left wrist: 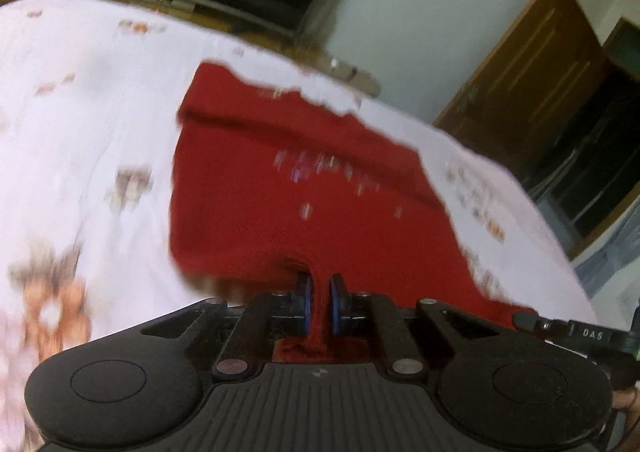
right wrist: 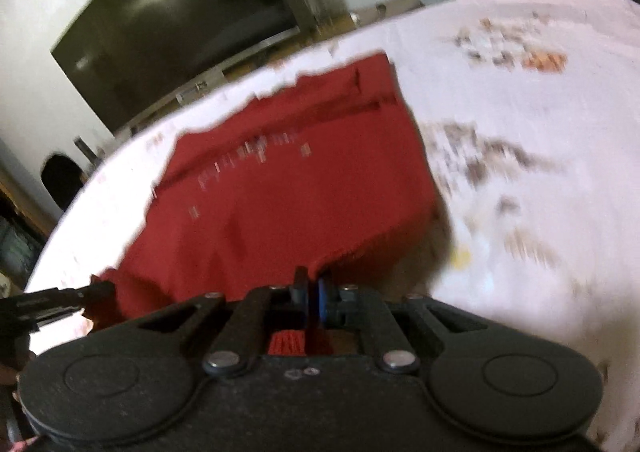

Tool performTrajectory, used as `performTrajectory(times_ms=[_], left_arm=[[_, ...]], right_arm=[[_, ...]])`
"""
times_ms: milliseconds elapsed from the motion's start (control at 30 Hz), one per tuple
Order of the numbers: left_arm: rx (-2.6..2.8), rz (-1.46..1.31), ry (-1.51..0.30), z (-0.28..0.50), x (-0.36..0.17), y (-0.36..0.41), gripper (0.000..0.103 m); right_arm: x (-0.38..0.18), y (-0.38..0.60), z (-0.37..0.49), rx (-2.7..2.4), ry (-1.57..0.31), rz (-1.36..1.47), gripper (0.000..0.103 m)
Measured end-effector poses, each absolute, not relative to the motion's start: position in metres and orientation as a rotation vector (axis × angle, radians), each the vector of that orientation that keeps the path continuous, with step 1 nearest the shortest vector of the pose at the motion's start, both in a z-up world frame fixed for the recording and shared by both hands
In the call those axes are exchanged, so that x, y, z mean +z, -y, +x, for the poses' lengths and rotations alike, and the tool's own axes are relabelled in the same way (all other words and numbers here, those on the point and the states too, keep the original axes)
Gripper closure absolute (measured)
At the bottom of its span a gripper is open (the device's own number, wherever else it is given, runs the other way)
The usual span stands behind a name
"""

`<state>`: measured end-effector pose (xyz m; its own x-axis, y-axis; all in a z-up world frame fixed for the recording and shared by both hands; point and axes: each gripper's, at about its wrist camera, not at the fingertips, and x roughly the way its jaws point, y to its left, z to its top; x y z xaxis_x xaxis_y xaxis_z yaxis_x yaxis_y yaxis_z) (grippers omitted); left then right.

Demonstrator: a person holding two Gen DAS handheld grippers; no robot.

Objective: Fold small clothes
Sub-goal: 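Close both tools on the sweater hem, then lift the hem with both tools and fold it up onto the collar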

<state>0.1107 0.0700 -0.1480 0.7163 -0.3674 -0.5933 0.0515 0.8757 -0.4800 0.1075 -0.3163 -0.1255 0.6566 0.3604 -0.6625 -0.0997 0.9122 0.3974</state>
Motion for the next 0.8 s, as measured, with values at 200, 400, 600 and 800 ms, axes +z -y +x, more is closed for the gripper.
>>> performTrajectory(times_ms=[200, 400, 600, 800], left_arm=[[-0.189, -0.483, -0.667, 0.185, -0.13, -0.076, 0.1], [-0.121, -0.475, -0.624, 0.264, -0.127, -0.076, 0.1], [-0.045, -0.486, -0.596, 0.347, -0.14, -0.077, 0.1], [0.006, -0.464, -0.61, 0.404, -0.164, -0.074, 0.1]], right_arm=[[-0.105, 0.319, 0.176, 0.301, -0.741, 0.364, 0.097], [-0.104, 0.321, 0.27, 0.317, -0.701, 0.389, 0.098], [-0.116, 0.328, 0.359, 0.309, -0.671, 0.429, 0.098], [-0.136, 0.325, 0.421, 0.302, -0.679, 0.446, 0.098]])
